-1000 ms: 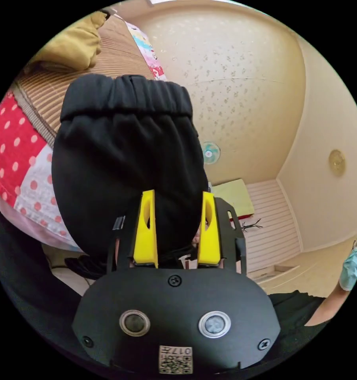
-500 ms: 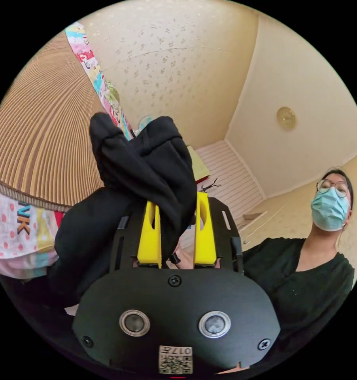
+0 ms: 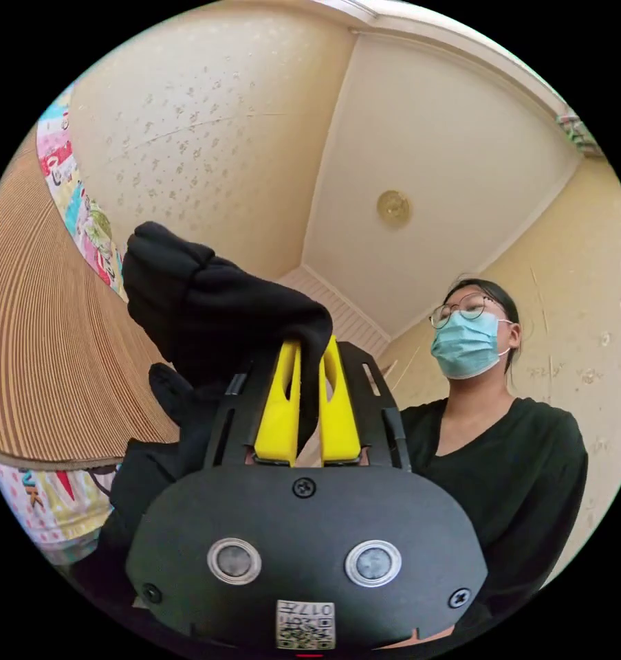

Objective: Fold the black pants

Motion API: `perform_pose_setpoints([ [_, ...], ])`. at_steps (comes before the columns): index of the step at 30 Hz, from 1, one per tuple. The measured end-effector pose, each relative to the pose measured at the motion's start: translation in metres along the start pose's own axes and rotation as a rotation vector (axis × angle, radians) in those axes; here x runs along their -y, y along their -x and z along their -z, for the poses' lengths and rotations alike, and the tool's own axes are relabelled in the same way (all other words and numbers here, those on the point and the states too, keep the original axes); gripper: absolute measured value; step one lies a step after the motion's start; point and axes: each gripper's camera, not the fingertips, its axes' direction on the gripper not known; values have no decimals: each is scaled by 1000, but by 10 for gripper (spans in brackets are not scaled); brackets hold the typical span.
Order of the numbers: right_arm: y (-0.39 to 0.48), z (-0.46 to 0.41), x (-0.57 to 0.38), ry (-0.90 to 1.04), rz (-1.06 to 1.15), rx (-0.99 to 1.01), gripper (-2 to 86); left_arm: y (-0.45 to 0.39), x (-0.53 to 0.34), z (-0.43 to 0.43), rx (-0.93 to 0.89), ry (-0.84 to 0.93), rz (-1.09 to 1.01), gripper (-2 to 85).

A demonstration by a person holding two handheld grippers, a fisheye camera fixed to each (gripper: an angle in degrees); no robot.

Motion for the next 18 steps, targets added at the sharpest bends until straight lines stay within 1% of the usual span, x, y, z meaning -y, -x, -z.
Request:
perform_pose_setpoints([
  [2, 47, -11, 11, 34, 177, 54, 19, -38, 13, 11, -66, -12, -140, 41],
  [3, 57, -15, 13, 37, 223, 87, 19, -46, 16, 13, -92, -12, -175, 41],
  [5, 95, -26, 14, 12, 416, 222, 19, -79, 24, 21, -189, -26, -323, 40],
  [7, 114, -30, 15, -14, 502, 273, 19, -98, 30, 26, -233, -39, -405, 39],
  [9, 128, -43, 20, 19, 524, 210, 19, -111, 39, 22, -207, -32, -435, 38],
  [10, 135, -53, 24, 54, 540, 163, 19, -116, 46, 17, -164, -27, -441, 38],
  [13, 143, -69, 43, 115, 615, 91, 20, -106, 80, -5, -110, -12, -427, 37],
  [15, 132, -74, 77, 120, 627, 92, 22, -89, 122, -33, -90, 27, -410, 36],
  [16, 120, -77, 111, 122, 637, 119, 24, -75, 160, -57, -60, 47, -400, 36],
  [17, 106, -80, 155, 107, 639, 99, 26, -60, 205, -85, -16, 60, -417, 37],
  [18, 99, -82, 182, 91, 636, 72, 28, -52, 232, -100, 29, 62, -418, 38],
])
